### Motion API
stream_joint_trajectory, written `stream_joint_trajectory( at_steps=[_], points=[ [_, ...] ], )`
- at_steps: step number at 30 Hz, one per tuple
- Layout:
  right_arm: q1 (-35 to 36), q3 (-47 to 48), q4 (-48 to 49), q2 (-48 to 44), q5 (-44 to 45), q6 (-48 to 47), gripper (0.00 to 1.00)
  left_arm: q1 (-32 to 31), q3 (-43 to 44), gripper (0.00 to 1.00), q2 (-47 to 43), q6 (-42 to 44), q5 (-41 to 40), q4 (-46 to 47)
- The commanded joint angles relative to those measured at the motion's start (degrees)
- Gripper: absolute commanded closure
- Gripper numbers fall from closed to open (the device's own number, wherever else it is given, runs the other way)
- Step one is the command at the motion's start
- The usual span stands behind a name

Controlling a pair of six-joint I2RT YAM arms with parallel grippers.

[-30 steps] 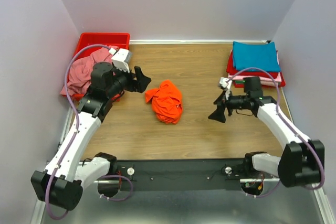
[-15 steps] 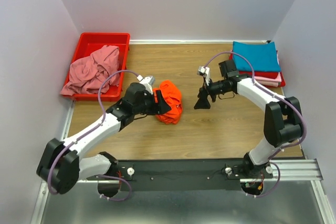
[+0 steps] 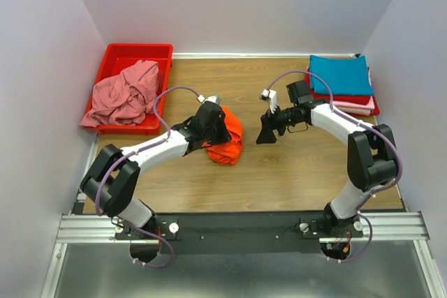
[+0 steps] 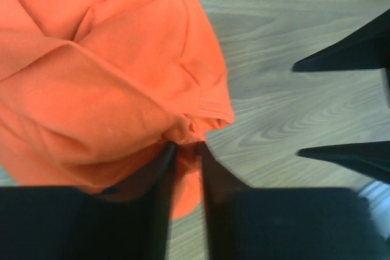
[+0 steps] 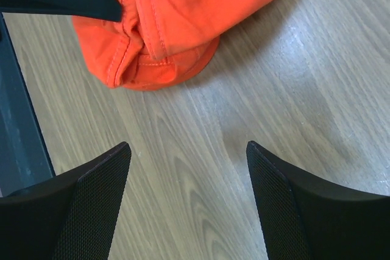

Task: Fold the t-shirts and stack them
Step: Flatten the tshirt out

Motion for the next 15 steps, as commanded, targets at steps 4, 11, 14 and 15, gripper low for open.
stream_joint_trajectory(
  at_steps=[4,11,14,15],
  points=[
    [1.84,-0.36,2.64,2.06,1.08,1.60,0.17,-0.68,2.11,1.00,0.45,3.38,-4.66,-3.93],
    [4.21,6.57,2.55,8.37,1.78,3.27,0.18,-0.59,5.10,1.00,-11.58,8.83,-10.19,-7.36],
    [4.74,9.13,2.37,10.76,1.61,3.97,0.18,0.46,5.27,1.00,-17.65,9.62,-10.82,-9.47],
    [5.61,9.83,2.46,12.07,1.43,3.97,0.18,1.42,5.36,1.00,-18.71,9.80,-10.38,-10.26]
  ],
)
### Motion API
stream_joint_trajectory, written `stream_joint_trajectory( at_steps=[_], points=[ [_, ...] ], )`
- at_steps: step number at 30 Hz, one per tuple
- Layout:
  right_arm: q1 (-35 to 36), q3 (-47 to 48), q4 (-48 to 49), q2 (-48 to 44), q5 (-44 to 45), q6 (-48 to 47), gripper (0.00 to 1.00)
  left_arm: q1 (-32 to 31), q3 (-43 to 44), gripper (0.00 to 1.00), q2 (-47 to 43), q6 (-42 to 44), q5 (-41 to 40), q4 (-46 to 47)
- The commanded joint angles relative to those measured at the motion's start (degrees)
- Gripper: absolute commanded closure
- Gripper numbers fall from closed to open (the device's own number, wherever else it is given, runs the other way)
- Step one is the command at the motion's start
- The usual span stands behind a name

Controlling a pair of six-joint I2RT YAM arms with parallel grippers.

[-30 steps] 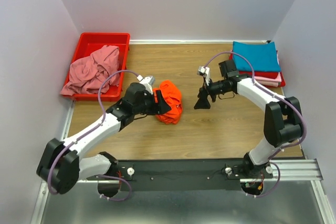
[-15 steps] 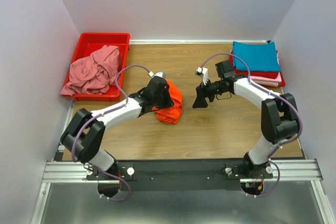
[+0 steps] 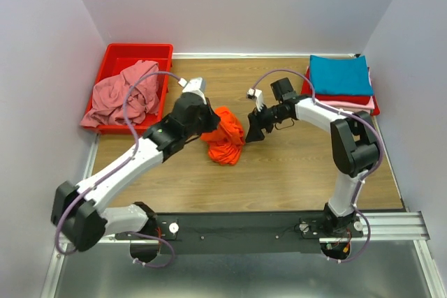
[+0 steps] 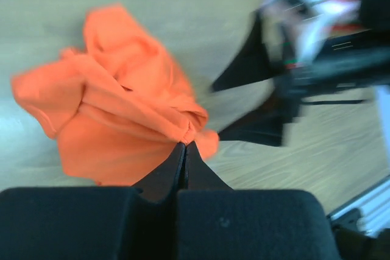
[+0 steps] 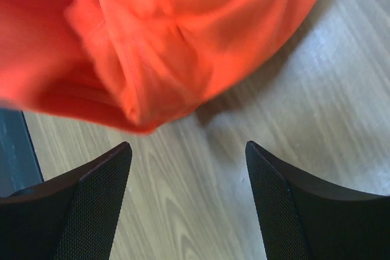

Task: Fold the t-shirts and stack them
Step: Flatten the tshirt out

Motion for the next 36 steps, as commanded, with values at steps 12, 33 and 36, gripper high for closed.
stream_joint_trajectory(
  at_steps=[12,33,36],
  points=[
    [6.02,6.67,0.51,8.03,-1.18,4.30,0.18,8.17,-1.08,1.00,-14.50,4.52,1.47,-4.90],
    [5.75,11.49,-1.94,6.36,2.50,4.12,0.98,15.91,-1.70,1.00,-17.05,10.15,5.52,-5.96],
    [5.58,15.00,-3.35,1.97,8.90,2.63,1.00,17.31,-0.12,1.00,-15.92,11.64,5.43,-5.61]
  ],
)
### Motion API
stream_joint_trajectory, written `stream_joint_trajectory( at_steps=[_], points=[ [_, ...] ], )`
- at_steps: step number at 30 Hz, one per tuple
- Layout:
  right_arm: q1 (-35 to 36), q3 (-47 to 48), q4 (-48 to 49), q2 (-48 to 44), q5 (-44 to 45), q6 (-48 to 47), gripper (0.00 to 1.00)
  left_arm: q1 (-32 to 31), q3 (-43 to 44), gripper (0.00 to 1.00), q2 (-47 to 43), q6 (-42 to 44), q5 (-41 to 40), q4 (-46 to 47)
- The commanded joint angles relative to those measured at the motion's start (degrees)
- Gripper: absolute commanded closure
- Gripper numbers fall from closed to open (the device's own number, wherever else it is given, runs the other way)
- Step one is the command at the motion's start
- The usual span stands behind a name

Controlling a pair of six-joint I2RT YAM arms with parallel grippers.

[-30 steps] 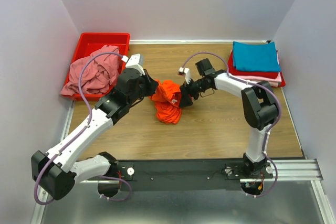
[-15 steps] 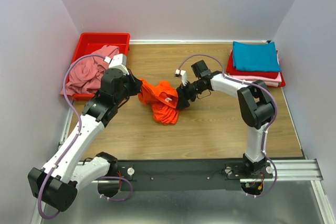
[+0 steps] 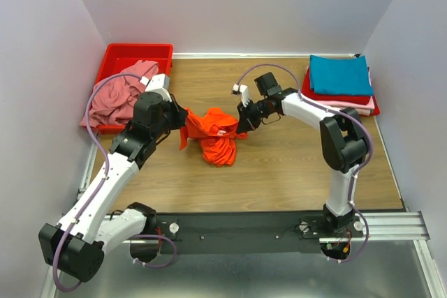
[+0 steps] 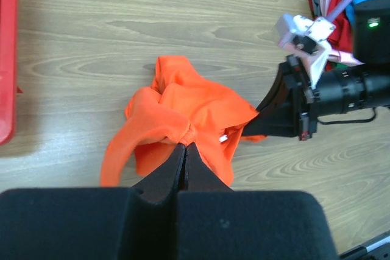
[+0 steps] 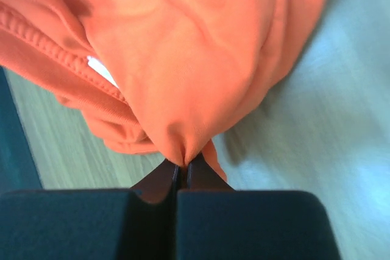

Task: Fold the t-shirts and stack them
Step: Flatten the tshirt out

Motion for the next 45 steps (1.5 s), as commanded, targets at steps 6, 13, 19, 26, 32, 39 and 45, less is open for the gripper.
stream_joint_trajectory(
  at_steps=[6,13,19,26,32,39,45],
  points=[
    [-3.33,21.52,-4.44,-9.56,25.64,-5.21,1.00,4.63,16.12,1.00,11.23,4.79,3.58,7.89],
    [-7.11,48.19,-1.55,-7.52,36.81,-4.60,1.00,7.18,58.99,1.00,31.35,5.67,6.57,6.33],
    [-10.71,53.66,-1.45,-14.99,33.14,-1.18,1.00,6.92,66.89,1.00,24.74,3.57,11.13,12.79],
    [-14.75,24.70,-1.62,-28.09,29.01,-6.27,1.00,4.55,34.47,1.00,5.38,0.23,22.63,17.83],
    [-18.45,-14.85,-12.57,-49.00,26.89,-23.02,1.00,-8.79,-0.46,1.00,-9.55,-11.62,29.24,12.92],
    [-20.28,-30.64,-21.39,-66.25,31.91,-23.33,0.10,-16.63,-9.89,0.38,-28.28,-17.45,25.51,-2.62],
    [-21.00,-27.66,-17.80,-62.05,27.95,-18.84,0.00,-16.63,-3.89,0.20,-24.71,-9.29,14.58,-7.84]
  ],
)
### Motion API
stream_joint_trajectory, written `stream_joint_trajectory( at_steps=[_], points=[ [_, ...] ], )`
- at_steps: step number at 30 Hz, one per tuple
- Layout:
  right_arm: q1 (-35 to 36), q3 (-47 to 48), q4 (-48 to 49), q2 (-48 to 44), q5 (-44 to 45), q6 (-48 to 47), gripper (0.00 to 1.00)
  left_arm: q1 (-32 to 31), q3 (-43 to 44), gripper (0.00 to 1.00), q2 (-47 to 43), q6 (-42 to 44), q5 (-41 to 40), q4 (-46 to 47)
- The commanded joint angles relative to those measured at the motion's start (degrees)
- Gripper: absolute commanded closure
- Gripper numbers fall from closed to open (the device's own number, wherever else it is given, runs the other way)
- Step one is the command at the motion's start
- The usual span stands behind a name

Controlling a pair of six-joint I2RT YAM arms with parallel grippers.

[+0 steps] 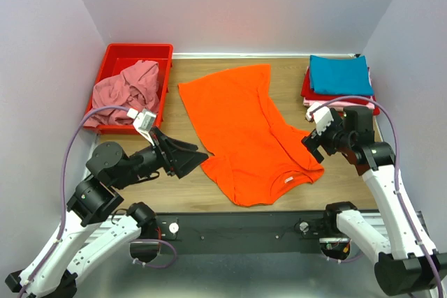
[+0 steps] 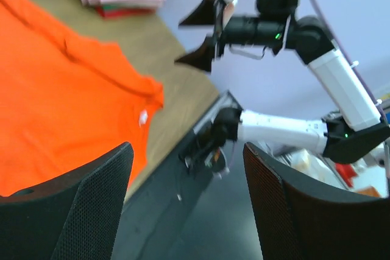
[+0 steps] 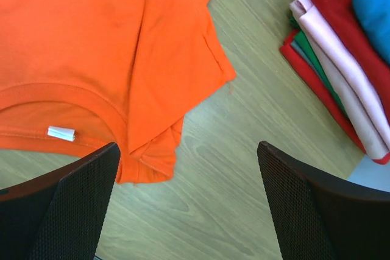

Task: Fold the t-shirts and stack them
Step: Flatten the tshirt out

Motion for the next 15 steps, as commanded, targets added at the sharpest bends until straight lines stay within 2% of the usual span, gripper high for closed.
stream_joint_trajectory(
  at_steps=[1,5,9,13,15],
  points=[
    [-0.52,2.78,3.16,5.30,-3.76,3.77,0.00,-0.13,-0.14,0.20,7.37,5.43,-8.11,-0.13],
    [-0.52,3.92,4.57,12.68,-11.67,7.73,0.00,-0.04,-2.00,0.19,15.71,10.69,-10.57,7.25],
    [-0.61,3.92,5.72,20.85,-21.85,9.59,0.00,0.13,-1.91,0.20,26.54,13.70,-15.50,6.41],
    [-0.61,2.87,6.07,23.50,-27.24,9.24,0.00,-0.30,-7.61,0.31,31.21,10.64,-12.44,8.24],
    [-0.52,1.99,6.95,24.91,-29.08,9.33,0.01,-0.92,-12.25,0.32,31.22,8.45,-11.29,9.30]
  ],
)
